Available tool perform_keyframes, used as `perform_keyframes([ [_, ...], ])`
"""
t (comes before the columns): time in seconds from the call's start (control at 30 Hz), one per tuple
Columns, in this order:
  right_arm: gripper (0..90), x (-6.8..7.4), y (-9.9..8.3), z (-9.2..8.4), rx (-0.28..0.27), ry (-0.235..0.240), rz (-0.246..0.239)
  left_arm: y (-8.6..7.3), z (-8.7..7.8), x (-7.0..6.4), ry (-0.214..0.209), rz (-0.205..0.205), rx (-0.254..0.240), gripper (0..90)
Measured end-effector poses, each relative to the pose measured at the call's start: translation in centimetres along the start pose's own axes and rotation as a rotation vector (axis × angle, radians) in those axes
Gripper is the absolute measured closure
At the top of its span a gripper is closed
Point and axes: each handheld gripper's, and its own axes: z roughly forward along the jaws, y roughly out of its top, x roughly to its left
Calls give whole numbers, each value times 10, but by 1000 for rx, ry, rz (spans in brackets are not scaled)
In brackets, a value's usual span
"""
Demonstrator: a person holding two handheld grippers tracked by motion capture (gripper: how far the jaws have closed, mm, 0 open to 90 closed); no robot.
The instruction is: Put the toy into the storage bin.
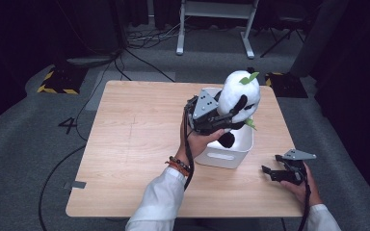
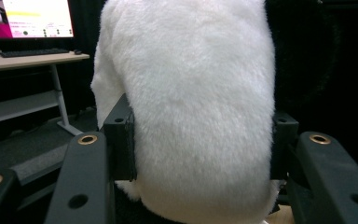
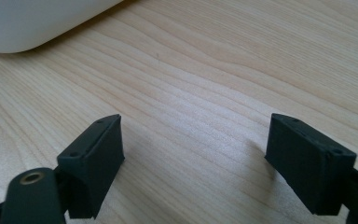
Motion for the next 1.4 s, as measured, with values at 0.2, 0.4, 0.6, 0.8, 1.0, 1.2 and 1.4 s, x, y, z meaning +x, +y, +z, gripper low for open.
perform_keyframes([
  [0.2, 191, 0, 0, 0, 0, 0, 0, -9, 9, 1, 31, -8, 18, 445],
  [0.4, 191, 0, 0, 0, -1, -1, -3, -18, 14, 1, 28, -4, 43, 442],
  [0.6, 192, 0, 0, 0, -1, 0, -2, -28, 17, -3, 32, 5, 69, 440],
  [0.8, 192, 0, 0, 0, 0, -1, -2, -37, 14, -6, 31, 7, 74, 436],
  [1.0, 192, 0, 0, 0, 0, 0, -2, -44, 12, -10, 31, 26, 85, 434],
  [1.2, 192, 0, 0, 0, 1, 0, -1, -50, 9, -14, 35, 33, 80, 429],
  [1.4, 192, 0, 0, 0, 0, 0, 0, -54, 7, -16, 40, 41, 68, 423],
])
